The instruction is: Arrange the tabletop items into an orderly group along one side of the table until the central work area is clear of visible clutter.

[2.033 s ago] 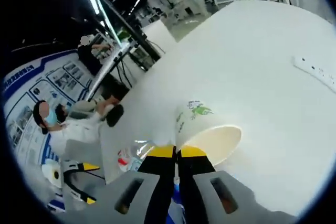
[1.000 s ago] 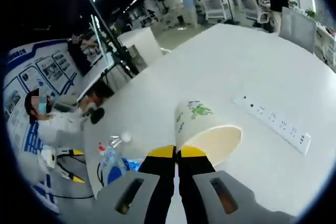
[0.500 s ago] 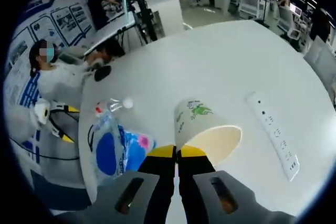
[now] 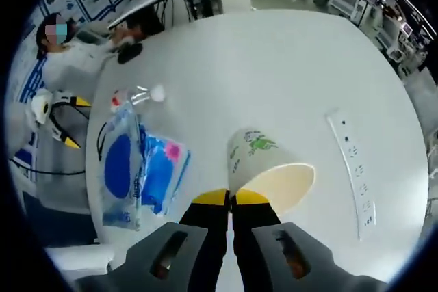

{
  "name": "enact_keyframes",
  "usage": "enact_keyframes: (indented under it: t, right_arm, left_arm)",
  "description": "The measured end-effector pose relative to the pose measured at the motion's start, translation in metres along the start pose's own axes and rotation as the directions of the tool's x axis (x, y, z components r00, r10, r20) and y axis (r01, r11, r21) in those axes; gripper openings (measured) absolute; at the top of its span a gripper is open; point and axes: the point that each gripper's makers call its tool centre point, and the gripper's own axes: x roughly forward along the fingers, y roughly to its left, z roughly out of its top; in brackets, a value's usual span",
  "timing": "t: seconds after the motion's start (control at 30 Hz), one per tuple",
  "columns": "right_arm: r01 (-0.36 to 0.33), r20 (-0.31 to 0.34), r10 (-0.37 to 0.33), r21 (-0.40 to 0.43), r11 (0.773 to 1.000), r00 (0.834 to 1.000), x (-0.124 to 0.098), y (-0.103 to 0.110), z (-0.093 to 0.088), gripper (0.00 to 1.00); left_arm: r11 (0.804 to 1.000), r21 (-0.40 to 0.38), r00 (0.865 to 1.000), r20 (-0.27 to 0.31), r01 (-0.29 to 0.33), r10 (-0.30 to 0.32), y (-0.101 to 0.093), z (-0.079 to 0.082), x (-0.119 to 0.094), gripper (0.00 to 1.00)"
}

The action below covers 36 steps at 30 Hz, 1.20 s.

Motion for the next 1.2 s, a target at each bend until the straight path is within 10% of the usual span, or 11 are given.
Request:
enact_keyframes:
  t: [0.67,0.9,1.03,1.2]
  right_arm:
    - [0.052,-0.257,-0.148,-0.346,0.937,0.955,0.017,-0.005,-0.035,0.00]
    - [0.043,-0.303,-0.241,-0.538,0.842,0.922,0.018,-0.017,-0.036,0.00]
    - [-0.016,-0.331,-0.325,-0.722,0.692,0.886,0.012,-0.017,-0.041,0.00]
    - [-0.056,-0.341,-0.286,-0.724,0.688,0.896,0.009,-0.010,-0.046,0.00]
  left_arm:
    - [1.000,0.004,1.000,-0.004,-0.004,0.004,0.001,-0.001,0.000,0.67]
    - [1.000,0.014,1.000,-0.003,-0.001,0.001,0.001,-0.002,0.001,0.66]
    - [1.000,0.012,1.000,-0.004,-0.002,0.002,0.001,-0.002,0.001,0.66]
    - [1.000,0.008,1.000,-0.001,-0.002,0.002,0.001,-0.001,0.001,0.66]
